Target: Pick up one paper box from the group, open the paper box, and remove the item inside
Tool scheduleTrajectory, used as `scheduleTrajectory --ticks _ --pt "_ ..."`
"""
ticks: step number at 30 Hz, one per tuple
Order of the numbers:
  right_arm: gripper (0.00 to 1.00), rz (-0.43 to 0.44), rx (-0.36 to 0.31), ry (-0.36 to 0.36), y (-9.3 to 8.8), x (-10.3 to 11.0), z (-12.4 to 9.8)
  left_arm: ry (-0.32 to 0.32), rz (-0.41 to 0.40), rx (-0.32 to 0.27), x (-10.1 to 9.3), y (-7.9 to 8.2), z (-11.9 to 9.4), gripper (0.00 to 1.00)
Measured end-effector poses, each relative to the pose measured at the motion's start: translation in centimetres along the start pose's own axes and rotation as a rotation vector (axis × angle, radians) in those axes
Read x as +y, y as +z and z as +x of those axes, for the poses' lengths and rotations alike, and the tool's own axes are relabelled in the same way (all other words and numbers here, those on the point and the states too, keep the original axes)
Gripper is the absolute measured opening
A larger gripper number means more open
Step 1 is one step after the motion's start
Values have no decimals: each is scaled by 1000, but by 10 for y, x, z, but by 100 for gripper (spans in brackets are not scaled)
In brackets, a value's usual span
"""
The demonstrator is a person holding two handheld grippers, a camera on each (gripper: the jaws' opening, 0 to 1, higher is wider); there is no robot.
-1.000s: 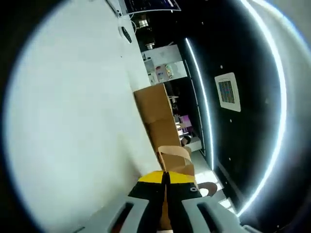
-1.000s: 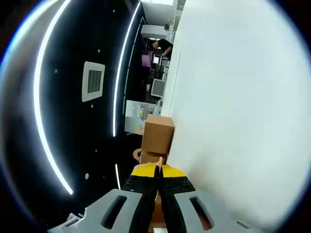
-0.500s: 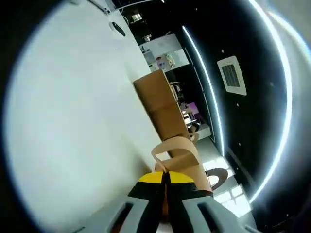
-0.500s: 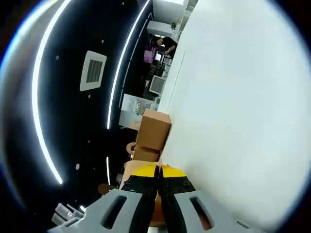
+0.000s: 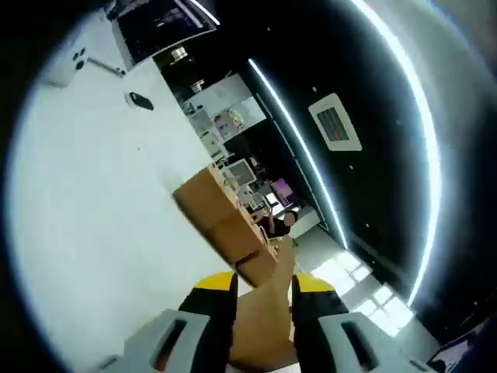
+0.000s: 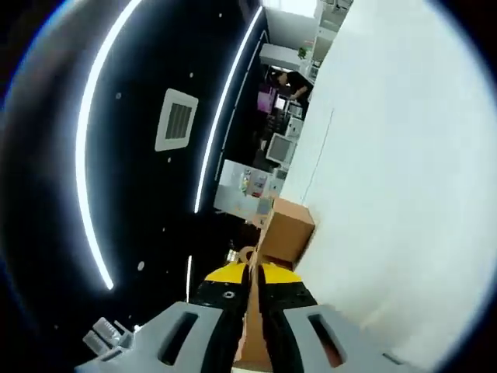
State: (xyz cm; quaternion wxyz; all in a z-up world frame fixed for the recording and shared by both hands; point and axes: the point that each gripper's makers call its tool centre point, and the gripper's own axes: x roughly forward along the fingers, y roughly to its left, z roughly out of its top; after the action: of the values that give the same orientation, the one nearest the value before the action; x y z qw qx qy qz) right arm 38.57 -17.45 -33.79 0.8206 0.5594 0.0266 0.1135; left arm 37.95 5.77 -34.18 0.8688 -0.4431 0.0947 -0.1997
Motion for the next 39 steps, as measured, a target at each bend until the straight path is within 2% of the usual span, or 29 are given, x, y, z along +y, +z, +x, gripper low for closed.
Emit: scheduleTrajectory --ticks 2,4,7,8,10,12,16,17,19,21,22,24,27,29,31,32,34,36,39 --pt "19 -37 -10 20 3 8 -1 -12 70 -6 -9 5 -3 33" --pt "20 -80 -20 28 6 12 -5 -16 130 -7 -15 8 -6 33" --pt "20 -149 -36 39 13 18 -11 -33 241 -38 -26 20 -11 33" --pt "21 -156 -36 40 13 18 -12 -34 252 -42 -27 22 -11 33" --pt "22 -251 -48 45 19 22 -18 -44 391 -69 -37 34 -14 33" --pt "22 -329 -50 51 21 27 -21 -50 484 -66 -44 37 -15 32" --pt "22 -551 -49 51 25 38 -28 -79 695 -62 -68 40 -16 31" --pt "22 -632 -48 59 33 41 -27 -90 766 -50 -76 39 -15 30" --pt "22 -779 -39 87 34 56 -25 -99 865 -17 -87 35 -12 29" --pt "22 -931 1 132 25 74 -21 -129 955 17 -99 31 -5 27" --pt "21 -1020 41 153 17 81 -17 -131 985 33 -103 29 -1 26" --pt "21 -1142 111 169 3 87 -10 -123 1052 56 -106 28 11 24" --pt "21 -1279 159 161 -6 87 6 -81 1131 59 -101 31 29 21" --pt "21 -1388 173 117 -5 76 17 -32 1233 62 -90 32 41 18" --pt "20 -1455 185 72 -4 67 19 9 1276 118 -74 23 50 18" --pt "20 -1484 195 52 -4 58 22 15 1258 146 -66 16 54 18" --pt "20 -1506 209 31 -6 46 26 27 1272 160 -57 10 56 18" --pt "20 -1567 187 -3 2 35 28 54 1311 167 -49 10 55 18" --pt "20 -1580 198 -26 2 22 27 76 1332 177 -37 7 53 18"
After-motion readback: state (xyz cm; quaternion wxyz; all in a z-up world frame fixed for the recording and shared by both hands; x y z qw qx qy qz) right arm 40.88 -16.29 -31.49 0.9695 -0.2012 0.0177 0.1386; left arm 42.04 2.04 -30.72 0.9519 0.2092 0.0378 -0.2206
